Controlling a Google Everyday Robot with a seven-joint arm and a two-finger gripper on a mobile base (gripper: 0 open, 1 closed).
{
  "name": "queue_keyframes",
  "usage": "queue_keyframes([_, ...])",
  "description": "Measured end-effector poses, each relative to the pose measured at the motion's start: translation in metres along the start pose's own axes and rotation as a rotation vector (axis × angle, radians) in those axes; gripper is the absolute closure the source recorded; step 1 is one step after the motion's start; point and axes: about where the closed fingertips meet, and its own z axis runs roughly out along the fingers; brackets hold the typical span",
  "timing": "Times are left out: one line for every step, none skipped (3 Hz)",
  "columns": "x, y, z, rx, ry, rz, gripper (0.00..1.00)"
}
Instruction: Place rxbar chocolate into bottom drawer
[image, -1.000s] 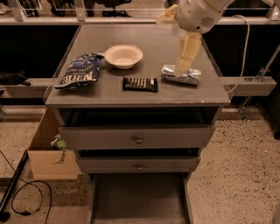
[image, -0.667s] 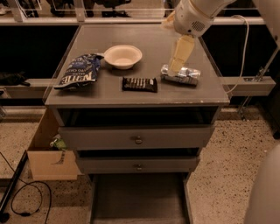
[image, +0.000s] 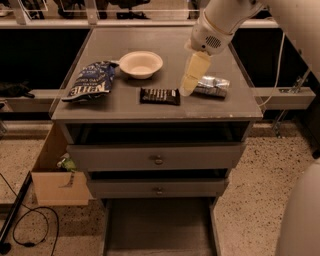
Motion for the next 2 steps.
queue_keyframes([0.000,0.000,0.000,0.000,0.000,0.000,0.00])
queue_keyframes([-0.004,-0.003,0.033,-0.047,0.020,-0.002,0.00])
